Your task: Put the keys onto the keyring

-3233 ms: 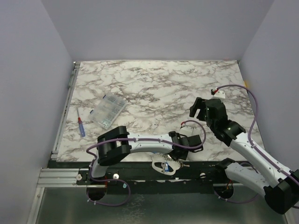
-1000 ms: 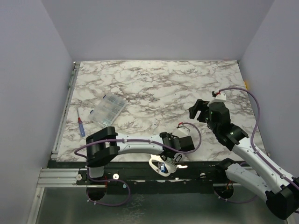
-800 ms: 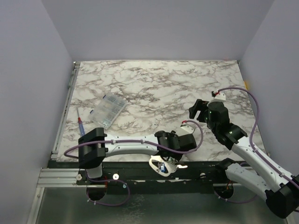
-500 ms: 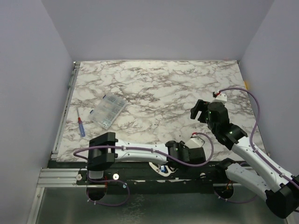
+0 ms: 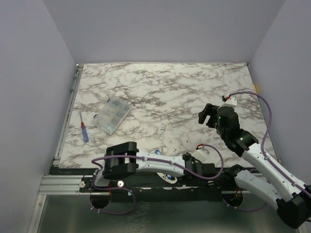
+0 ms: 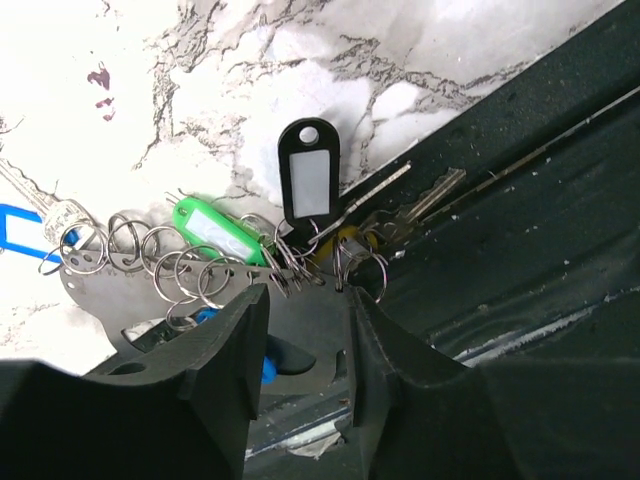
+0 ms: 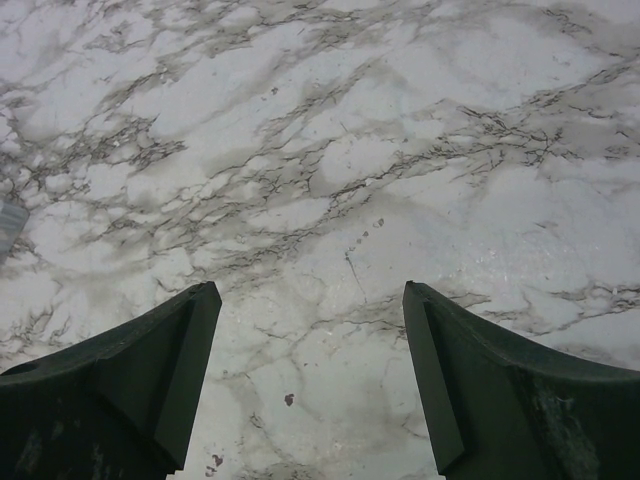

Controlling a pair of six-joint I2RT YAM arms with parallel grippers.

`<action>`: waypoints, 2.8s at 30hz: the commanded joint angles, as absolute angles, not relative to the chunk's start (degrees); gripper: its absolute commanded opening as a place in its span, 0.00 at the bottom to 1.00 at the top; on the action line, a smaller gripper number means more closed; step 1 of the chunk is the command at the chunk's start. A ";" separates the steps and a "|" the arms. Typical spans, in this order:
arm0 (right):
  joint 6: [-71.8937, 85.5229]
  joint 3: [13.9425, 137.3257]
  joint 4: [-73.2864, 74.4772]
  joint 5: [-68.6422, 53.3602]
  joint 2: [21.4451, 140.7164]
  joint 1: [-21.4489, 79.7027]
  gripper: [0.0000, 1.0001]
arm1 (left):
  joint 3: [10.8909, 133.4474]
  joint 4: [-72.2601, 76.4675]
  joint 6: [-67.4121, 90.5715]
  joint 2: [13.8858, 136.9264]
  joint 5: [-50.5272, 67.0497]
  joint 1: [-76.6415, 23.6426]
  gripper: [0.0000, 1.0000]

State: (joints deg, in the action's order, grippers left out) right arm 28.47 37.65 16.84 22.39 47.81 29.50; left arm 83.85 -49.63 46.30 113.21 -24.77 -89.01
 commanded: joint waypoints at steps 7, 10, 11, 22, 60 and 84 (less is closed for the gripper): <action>28.33 37.10 16.54 20.65 46.92 29.15 0.84 | 85.49 -50.74 49.20 115.50 -30.84 -89.47 0.36; 28.32 36.98 16.53 20.44 47.01 29.15 0.84 | 85.76 -50.78 49.29 115.53 -31.31 -89.54 0.34; 28.35 36.98 16.45 20.32 47.01 29.16 0.84 | 85.78 -50.78 49.31 115.61 -31.43 -89.48 0.33; 28.17 36.84 15.93 19.46 47.43 29.12 0.84 | 84.90 -50.48 49.79 116.96 -32.65 -89.48 0.30; 23.14 27.79 -8.27 -13.95 34.14 29.12 0.80 | 40.39 -8.28 8.70 55.16 -25.59 -85.99 0.00; 17.47 24.88 -47.76 -51.88 52.82 41.85 0.55 | 34.31 0.89 -3.68 25.59 -23.10 -85.99 0.00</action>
